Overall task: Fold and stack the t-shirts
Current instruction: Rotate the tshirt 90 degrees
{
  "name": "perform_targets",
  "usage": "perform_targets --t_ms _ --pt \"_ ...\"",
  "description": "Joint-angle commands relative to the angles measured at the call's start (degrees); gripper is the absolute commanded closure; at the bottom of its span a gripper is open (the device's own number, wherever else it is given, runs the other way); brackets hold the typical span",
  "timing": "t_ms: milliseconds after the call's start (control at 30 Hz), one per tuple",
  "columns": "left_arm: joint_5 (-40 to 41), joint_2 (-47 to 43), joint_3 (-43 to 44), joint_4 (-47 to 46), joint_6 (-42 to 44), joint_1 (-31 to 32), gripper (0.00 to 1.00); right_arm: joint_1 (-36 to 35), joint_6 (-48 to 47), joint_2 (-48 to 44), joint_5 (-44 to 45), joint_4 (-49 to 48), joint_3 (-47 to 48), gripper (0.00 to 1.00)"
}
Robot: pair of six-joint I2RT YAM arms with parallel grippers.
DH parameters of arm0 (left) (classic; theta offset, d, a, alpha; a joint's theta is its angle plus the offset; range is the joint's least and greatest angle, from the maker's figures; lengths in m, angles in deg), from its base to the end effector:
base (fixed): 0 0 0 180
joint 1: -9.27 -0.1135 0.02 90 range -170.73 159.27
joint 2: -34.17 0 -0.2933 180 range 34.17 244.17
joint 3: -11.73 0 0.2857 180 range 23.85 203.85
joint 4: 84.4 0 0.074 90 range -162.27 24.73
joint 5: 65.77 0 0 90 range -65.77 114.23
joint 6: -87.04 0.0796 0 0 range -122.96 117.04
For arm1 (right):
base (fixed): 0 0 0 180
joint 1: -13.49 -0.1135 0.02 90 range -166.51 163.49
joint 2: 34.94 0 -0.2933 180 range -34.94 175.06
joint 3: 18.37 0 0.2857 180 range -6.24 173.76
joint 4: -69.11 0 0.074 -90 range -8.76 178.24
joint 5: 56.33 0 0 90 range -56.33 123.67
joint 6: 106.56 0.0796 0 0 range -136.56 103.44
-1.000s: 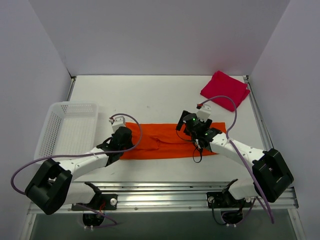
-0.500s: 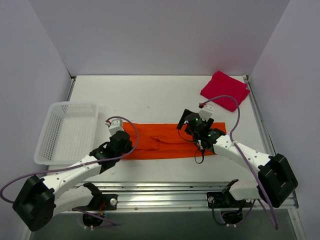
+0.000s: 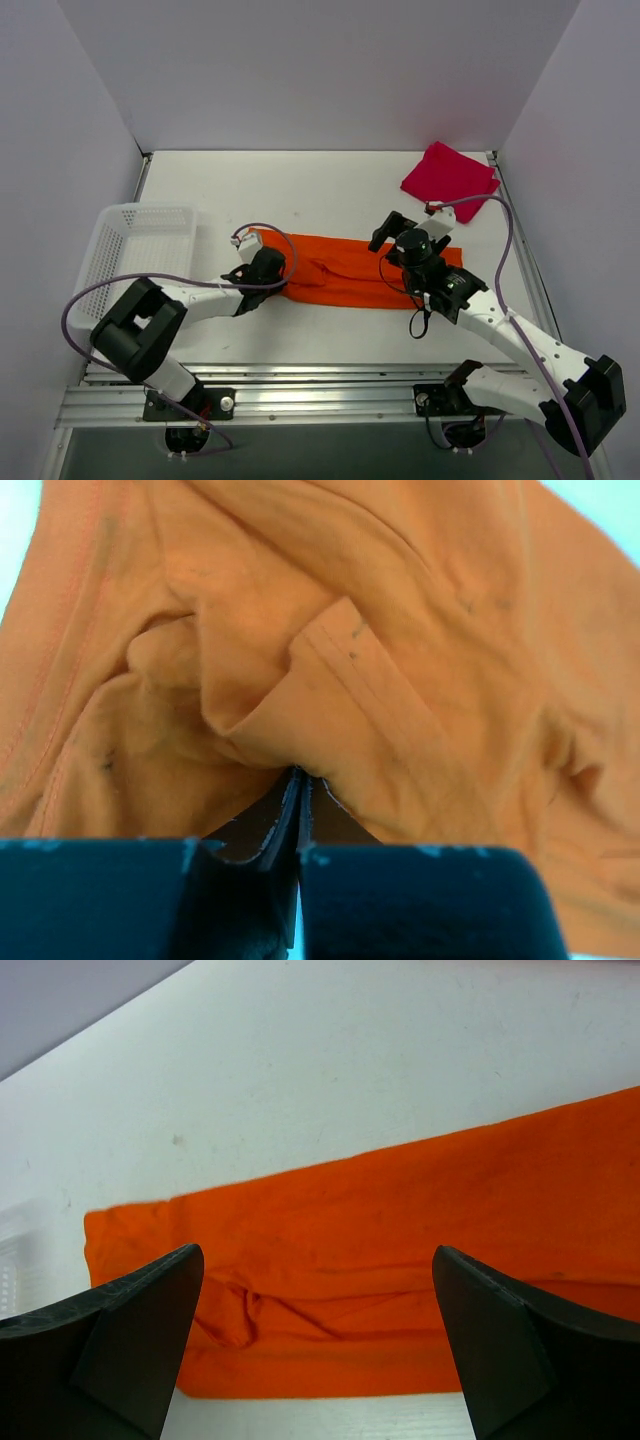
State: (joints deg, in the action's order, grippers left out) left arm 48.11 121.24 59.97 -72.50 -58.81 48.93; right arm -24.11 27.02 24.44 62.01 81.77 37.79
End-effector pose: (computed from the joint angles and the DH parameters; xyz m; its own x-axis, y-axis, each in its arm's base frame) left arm 0.2673 -0.1797 0.1136 -0.6543 -0.4405 -0.6147 -0.2764 0.8959 -0.3479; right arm 0.2563 0.1497 0.3104 -0.2779 0.5518 -0.7863 0.0225 0.8221 0.5690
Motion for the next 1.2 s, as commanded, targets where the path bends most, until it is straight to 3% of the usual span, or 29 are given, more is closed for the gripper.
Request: perform_targets --t_ms 0,133,300,400,533,667,700,767,800,867,900,967,1000,1033,1067,1167 --pt "-7.3 12.0 2.7 -4.2 2.9 -5.9 0.96 -0.2 -0.9 -0.4 2.9 3.5 1.8 0.06" --pt "-13.2 20.6 12.1 -4.6 7.0 -11.7 0.98 0.2 -1.9 -1.5 4.9 4.3 1.9 0.06" --pt "-18.9 24.6 23.6 -2.6 8.7 -17.2 0.97 0.3 -2.5 -0.5 3.7 3.7 1.9 0.05" --pt "-21.8 31.0 36.4 3.6 10.2 -19.1 0.94 0.3 -3.5 1.0 2.3 4.2 3.2 0.06" --pt "-27.7 40.3 48.1 3.3 8.5 -22.2 0.94 0.3 -4.3 0.9 2.5 4.6 3.5 0.05" --pt "-32.5 52.2 68.2 11.9 10.8 -24.8 0.91 0.7 -4.5 0.0 3.4 4.5 2.9 0.05" --pt "-34.4 55.5 79.9 17.1 11.4 -25.6 0.91 0.8 -4.3 -0.1 3.8 4.4 2.8 0.05" --pt "-37.2 65.3 92.8 22.7 13.5 -25.9 0.9 0.9 -4.1 -0.3 4.2 4.1 2.3 0.05" --pt "-37.9 69.1 107.3 29.5 13.8 -26.4 0.89 0.9 -4.0 -0.3 4.3 3.7 2.2 0.05" --pt "-41.7 78.1 120.2 33.9 13.4 -27.0 0.88 1.0 -3.8 -0.4 4.7 3.6 1.9 0.05" --pt "-43.4 79.8 126.2 30.9 13.1 -27.6 0.84 1.0 -3.6 -0.4 4.8 3.4 1.8 0.05" --pt "-47.4 79.4 123.7 22.2 11.0 -28.6 0.61 1.0 -3.6 -0.4 5.4 2.7 1.1 0.05" --pt "-49.0 78.1 120.7 11.1 10.2 -29.2 0.49 1.0 -3.8 -0.3 5.7 2.5 1.1 0.05" --pt "-50.6 75.4 115.1 5.2 8.9 -30.2 0.2 1.0 -3.8 -0.3 6.0 2.5 1.0 0.05" --pt "-51.8 74.2 113.8 1.6 8.7 -30.5 0.04 0.9 -3.9 -0.4 6.2 2.4 1.0 0.05" --pt "-56.3 67.5 111.5 -4.1 10.8 -30.9 0.06 0.9 -4.2 -1.0 7.7 1.9 -0.3 0.05"
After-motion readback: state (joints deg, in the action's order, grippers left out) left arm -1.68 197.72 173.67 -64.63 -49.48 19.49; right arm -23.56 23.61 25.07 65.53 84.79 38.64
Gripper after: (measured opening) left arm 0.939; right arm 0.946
